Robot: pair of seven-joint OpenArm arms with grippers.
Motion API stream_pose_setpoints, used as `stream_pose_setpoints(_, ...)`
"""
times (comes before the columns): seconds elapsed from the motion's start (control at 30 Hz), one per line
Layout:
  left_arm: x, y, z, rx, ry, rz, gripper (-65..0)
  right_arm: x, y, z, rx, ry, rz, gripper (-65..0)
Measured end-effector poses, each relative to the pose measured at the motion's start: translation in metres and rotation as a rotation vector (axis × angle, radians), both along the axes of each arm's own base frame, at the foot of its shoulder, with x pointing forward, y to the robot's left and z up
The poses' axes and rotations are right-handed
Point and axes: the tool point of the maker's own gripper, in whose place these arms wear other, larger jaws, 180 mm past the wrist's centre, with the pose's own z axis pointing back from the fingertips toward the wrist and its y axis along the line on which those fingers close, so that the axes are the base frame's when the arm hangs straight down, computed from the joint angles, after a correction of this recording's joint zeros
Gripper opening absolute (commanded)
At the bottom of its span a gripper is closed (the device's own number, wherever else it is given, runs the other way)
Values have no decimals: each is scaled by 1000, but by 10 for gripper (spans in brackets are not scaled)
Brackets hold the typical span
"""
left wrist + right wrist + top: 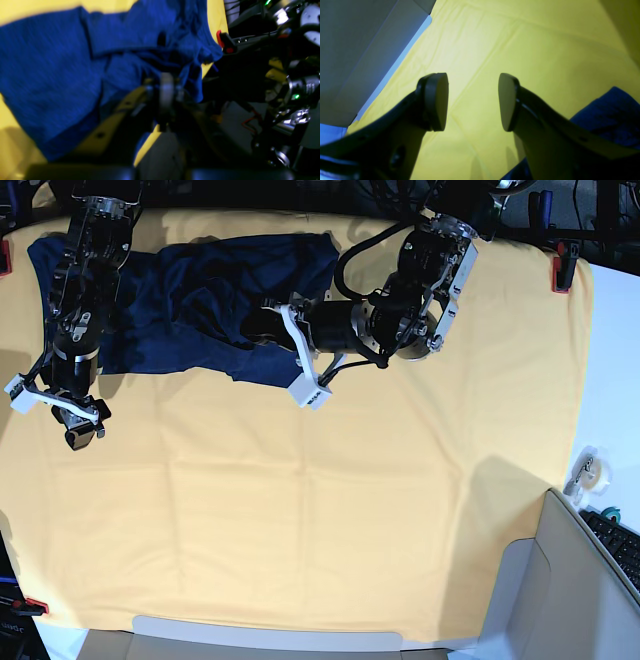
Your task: Fold the T-shirt properly
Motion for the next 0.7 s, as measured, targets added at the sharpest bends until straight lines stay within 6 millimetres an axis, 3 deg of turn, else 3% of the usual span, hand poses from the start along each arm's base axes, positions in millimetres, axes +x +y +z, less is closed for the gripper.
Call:
stream_pose_setpoints(0.2,-2,14,-18,66,116,93,-649,0,0,0,1,0,0,-331)
stream_pose_setpoints(0.47,26,56,-19,152,65,238,-649,0,1,-1,4,2,-1,-331)
stream_pose_setpoints(0.57,30,57,-17,150,52,245,-649,0,1,-1,4,1,-1,-331)
stream_pose_setpoints(0.7,19,49,-21,154,66,211,-649,0,2,-1,5,2,1,-331)
